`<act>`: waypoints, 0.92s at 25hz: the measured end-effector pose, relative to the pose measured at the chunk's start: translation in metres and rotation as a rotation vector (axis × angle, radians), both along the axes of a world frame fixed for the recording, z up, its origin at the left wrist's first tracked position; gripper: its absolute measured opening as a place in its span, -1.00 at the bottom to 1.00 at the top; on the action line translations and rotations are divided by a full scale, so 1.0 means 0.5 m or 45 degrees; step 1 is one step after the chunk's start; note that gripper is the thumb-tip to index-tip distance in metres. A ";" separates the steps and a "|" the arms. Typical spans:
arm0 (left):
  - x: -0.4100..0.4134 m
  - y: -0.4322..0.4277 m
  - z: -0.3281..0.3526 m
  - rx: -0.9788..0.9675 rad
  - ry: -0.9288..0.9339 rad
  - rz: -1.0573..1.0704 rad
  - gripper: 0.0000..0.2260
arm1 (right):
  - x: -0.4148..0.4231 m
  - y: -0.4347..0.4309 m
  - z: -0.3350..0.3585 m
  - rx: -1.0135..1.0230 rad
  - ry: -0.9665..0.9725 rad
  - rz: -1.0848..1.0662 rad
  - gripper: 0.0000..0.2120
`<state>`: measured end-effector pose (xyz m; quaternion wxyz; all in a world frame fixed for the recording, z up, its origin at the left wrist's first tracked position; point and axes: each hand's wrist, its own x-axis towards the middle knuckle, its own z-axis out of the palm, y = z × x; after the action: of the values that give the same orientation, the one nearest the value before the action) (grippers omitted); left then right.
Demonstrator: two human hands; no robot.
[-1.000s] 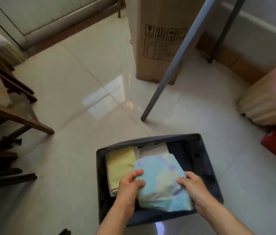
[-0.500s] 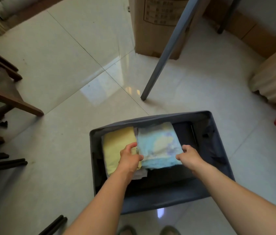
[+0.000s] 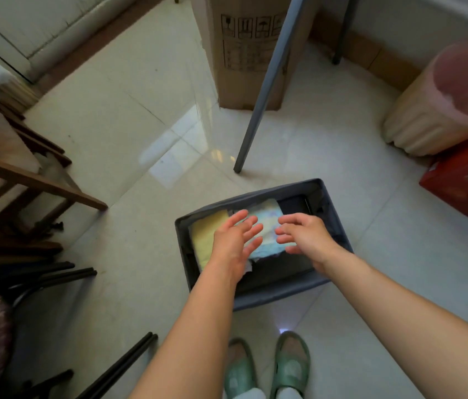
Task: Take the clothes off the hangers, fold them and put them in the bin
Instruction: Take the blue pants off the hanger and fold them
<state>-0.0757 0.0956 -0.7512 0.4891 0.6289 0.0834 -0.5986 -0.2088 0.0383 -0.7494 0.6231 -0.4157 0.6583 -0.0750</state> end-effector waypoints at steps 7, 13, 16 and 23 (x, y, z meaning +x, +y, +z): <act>-0.044 0.000 0.361 -0.197 0.083 0.039 -0.79 | -0.051 0.020 0.355 -0.130 -0.261 -0.205 -0.82; -0.098 0.014 0.672 -0.408 0.134 -0.055 -0.81 | -0.145 0.072 0.666 -0.315 -0.427 -0.507 -0.84; -0.135 0.017 0.824 -0.540 0.155 -0.147 -0.86 | -0.196 0.114 0.818 -0.482 -0.505 -0.634 -0.83; -0.276 0.052 1.067 -0.807 0.194 -0.479 -0.84 | -0.316 0.214 1.053 -0.843 -0.534 -0.824 -0.84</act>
<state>-0.2139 0.1217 -0.2178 0.5334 0.4042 -0.1867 -0.7192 -0.3667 0.1452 -0.2227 0.5216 -0.3415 0.5551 -0.5507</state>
